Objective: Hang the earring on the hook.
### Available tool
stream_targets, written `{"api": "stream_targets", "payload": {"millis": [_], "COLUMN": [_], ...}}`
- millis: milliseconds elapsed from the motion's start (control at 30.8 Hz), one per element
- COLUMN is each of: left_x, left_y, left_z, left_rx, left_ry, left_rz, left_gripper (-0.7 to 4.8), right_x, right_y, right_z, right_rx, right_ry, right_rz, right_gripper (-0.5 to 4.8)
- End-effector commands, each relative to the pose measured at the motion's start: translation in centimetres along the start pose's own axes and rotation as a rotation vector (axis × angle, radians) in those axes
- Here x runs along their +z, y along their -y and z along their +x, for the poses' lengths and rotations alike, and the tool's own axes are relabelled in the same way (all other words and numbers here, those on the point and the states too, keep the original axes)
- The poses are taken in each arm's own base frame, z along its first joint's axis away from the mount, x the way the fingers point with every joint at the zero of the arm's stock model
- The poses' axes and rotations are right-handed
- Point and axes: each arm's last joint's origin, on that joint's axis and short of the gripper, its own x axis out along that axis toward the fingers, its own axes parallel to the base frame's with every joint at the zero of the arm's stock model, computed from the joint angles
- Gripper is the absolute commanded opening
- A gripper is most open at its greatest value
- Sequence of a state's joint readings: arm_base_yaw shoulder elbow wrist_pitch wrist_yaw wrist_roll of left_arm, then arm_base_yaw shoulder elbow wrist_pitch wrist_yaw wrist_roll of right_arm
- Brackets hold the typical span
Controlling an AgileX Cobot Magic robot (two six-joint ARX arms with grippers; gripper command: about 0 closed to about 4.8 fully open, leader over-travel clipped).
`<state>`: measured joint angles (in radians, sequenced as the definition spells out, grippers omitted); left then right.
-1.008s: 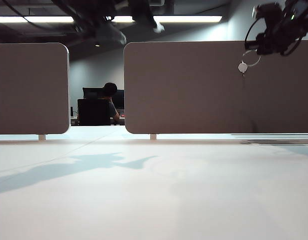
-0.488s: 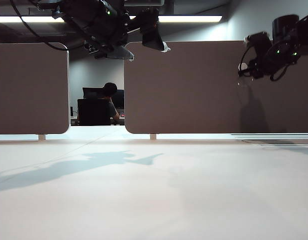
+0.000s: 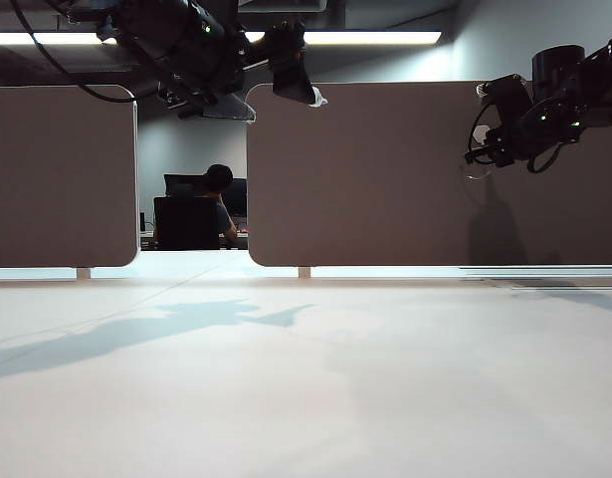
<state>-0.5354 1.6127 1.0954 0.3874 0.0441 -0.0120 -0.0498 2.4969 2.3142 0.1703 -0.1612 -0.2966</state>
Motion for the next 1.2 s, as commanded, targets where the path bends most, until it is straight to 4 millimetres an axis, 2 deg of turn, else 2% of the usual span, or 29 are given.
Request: {"api": "stream_targets", "payload": {"millis": [33, 553, 585, 683, 748, 1105, 1203], "left_x": [0.2, 0.0, -0.1, -0.3, -0.4, -0.5, -0.5], "left_y": [0.0, 0.0, 0.0, 0.0, 0.0, 0.0, 0.0], "left_z": [0.0, 0.0, 0.0, 0.0, 0.0, -0.1, -0.1], "left_rx": [-0.002, -0.001, -0.001, -0.001, -0.001, 0.000, 0.000], "left_ry": [0.005, -0.022, -0.028, -0.045, -0.054, -0.066, -0.074], "left_rz": [0.005, 0.004, 0.003, 0.003, 0.002, 0.002, 0.001], "left_gripper": [4.79, 4.79, 4.79, 4.79, 4.79, 4.79, 4.79], "right_x": [-0.3, 0.1, 0.2, 0.5, 0.8, 1.6, 1.9], "right_y": [-0.6, -0.3, -0.2, -0.1, 0.0, 0.2, 0.6], "right_z": [0.2, 0.1, 0.1, 0.1, 0.1, -0.2, -0.6], "right_rx": [0.026, -0.033, -0.036, -0.041, -0.042, -0.042, -0.072], "right_ry": [-0.013, -0.005, 0.005, 0.019, 0.024, 0.019, -0.052], "right_rz": [0.002, -0.024, -0.025, -0.027, -0.027, -0.027, -0.019], "right_gripper": [-0.02, 0.01, 0.09, 0.95, 1.28, 1.28, 1.76]}}
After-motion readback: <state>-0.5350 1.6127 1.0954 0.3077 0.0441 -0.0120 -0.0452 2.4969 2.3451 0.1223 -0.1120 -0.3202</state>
